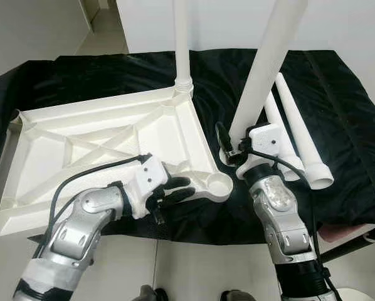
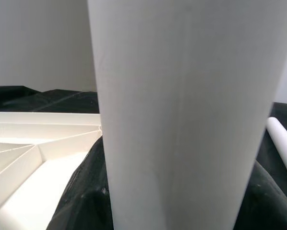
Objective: Building children table
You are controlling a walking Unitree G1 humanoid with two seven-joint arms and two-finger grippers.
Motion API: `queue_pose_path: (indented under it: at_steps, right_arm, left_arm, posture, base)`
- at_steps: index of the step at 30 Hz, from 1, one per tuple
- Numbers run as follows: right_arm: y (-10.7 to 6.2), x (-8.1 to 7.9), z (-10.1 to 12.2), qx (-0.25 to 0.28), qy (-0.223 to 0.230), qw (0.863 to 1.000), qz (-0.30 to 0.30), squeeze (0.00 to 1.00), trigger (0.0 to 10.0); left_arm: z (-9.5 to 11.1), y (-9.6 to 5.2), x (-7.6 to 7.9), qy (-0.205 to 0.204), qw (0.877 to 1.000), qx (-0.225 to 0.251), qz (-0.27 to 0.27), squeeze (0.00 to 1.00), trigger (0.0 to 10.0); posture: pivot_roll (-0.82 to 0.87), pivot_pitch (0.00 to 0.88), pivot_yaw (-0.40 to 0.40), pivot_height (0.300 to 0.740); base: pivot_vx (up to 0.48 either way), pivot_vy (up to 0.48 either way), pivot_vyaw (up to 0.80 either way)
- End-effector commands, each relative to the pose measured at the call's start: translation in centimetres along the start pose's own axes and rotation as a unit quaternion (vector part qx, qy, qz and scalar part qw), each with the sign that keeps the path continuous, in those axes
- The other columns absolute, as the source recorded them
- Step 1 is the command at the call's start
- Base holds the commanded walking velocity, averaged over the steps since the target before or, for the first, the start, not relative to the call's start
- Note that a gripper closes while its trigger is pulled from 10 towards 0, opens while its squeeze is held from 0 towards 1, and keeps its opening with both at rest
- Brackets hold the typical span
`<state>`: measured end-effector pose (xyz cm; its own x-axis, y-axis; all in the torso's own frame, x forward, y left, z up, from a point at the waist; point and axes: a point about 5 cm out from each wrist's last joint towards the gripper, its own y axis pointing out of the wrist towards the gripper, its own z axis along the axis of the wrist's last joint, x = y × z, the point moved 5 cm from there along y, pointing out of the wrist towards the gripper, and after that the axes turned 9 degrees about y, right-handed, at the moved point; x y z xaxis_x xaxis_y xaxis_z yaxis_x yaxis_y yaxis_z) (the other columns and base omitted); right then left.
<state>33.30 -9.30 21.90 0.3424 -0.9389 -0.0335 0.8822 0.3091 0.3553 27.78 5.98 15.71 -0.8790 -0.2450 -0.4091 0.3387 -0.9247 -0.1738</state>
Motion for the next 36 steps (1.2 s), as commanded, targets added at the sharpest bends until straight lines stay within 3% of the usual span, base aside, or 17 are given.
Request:
queue_pose_path:
  at_steps: [1, 6, 11, 14, 17, 18, 20, 22, 25, 28, 30, 31, 35, 36]
  right_arm:
    - [-0.1, -0.4, -0.4, -0.007, 0.000, 1.000, 0.007, 0.00, 10.0]
    - [0.0, -0.3, -0.4, -0.006, -0.001, 1.000, 0.006, 0.00, 10.0]
    - [0.1, -0.1, -0.1, -0.001, -0.003, 1.000, 0.002, 0.00, 10.0]
    - [0.1, 0.0, 0.0, 0.000, -0.005, 1.000, 0.000, 0.00, 10.0]
    - [0.1, 0.1, 0.1, 0.003, -0.004, 1.000, -0.004, 0.00, 10.0]
    - [0.1, 0.1, 0.1, 0.003, -0.005, 1.000, -0.005, 0.00, 10.0]
    - [0.1, 0.1, 0.1, 0.003, -0.005, 1.000, -0.005, 0.00, 10.0]
    - [0.2, 0.3, 0.1, 0.000, -0.006, 1.000, -0.010, 0.00, 10.0]
    - [0.2, 0.5, -0.1, -0.003, -0.007, 1.000, -0.015, 0.00, 10.0]
    - [-0.1, 1.1, -0.7, -0.020, -0.005, 0.999, -0.031, 0.00, 10.0]
    - [-0.1, 1.1, -0.7, -0.020, -0.005, 0.999, -0.031, 0.00, 10.0]
    - [-0.1, 1.2, -1.0, -0.026, 0.000, 0.999, -0.035, 0.00, 10.0]
    - [0.0, 0.9, -1.3, -0.034, -0.006, 0.999, -0.012, 0.00, 10.0]
    - [-0.1, 0.8, -1.5, -0.034, -0.009, 0.999, -0.007, 0.00, 10.0]
  left_arm:
    - [-1.4, 0.1, 1.1, 0.014, 0.999, -0.033, -0.030, 0.00, 10.0]
    - [-1.8, 0.3, 1.1, 0.019, 0.999, -0.042, -0.025, 0.00, 10.0]
    - [-3.2, 0.7, 1.1, 0.069, 0.993, -0.084, -0.039, 0.00, 10.0]
    - [-3.8, 1.0, 0.5, 0.096, 0.990, -0.101, -0.028, 0.00, 10.0]
    - [-4.2, 1.6, -1.6, 0.131, 0.984, -0.113, 0.032, 0.00, 10.0]
    - [-4.0, 1.9, -2.6, 0.130, 0.984, -0.111, 0.057, 0.00, 10.0]
    - [-4.0, 1.9, -2.6, 0.130, 0.984, -0.111, 0.057, 0.00, 10.0]
    - [-3.2, 2.3, -4.3, 0.113, 0.984, -0.095, 0.096, 0.00, 10.0]
    - [-2.7, 2.5, -4.6, 0.105, 0.985, -0.086, 0.105, 0.00, 10.0]
    - [-1.2, 2.8, -3.4, 0.099, 0.990, -0.039, 0.088, 0.00, 10.0]
    - [-1.2, 2.8, -3.4, 0.099, 0.990, -0.039, 0.088, 0.00, 10.0]
    - [-0.4, 2.8, -2.2, 0.064, 0.995, -0.010, 0.069, 0.00, 10.0]
    - [0.1, 2.9, -1.5, 0.018, 0.997, 0.009, 0.070, 0.00, 10.0]
    - [0.3, 2.8, -1.8, 0.016, 0.995, 0.014, 0.093, 0.00, 10.0]
  posture:
    - [-0.15, 0.131, 0.101, 0.740]
    - [-0.15, 0.133, 0.103, 0.740]
    - [-0.15, 0.133, 0.104, 0.740]
    - [-0.16, 0.133, 0.108, 0.740]
    - [-0.16, 0.133, 0.110, 0.740]
    - [-0.17, 0.134, 0.111, 0.740]
    - [-0.17, 0.134, 0.111, 0.740]
    - [-0.17, 0.155, 0.115, 0.740]
    - [-0.17, 0.155, 0.115, 0.740]
    - [-0.17, 0.165, 0.111, 0.740]
    - [-0.17, 0.165, 0.111, 0.740]
    - [-0.17, 0.172, 0.106, 0.740]
    - [-0.17, 0.168, 0.096, 0.740]
    - [-0.16, 0.168, 0.092, 0.740]
  base:
    - [0.000, 0.000, 0.00]
    - [0.000, 0.000, 0.00]
    - [0.000, 0.000, 0.00]
    - [0.000, 0.000, 0.00]
    - [0.000, 0.000, 0.00]
    - [0.000, 0.000, 0.00]
    - [0.000, 0.000, 0.00]
    - [0.000, 0.000, 0.00]
    - [0.000, 0.000, 0.00]
    - [0.000, 0.000, 0.00]
    - [0.000, 0.000, 0.00]
    - [0.000, 0.000, 0.00]
    - [0.000, 0.000, 0.00]
    - [0.000, 0.000, 0.00]
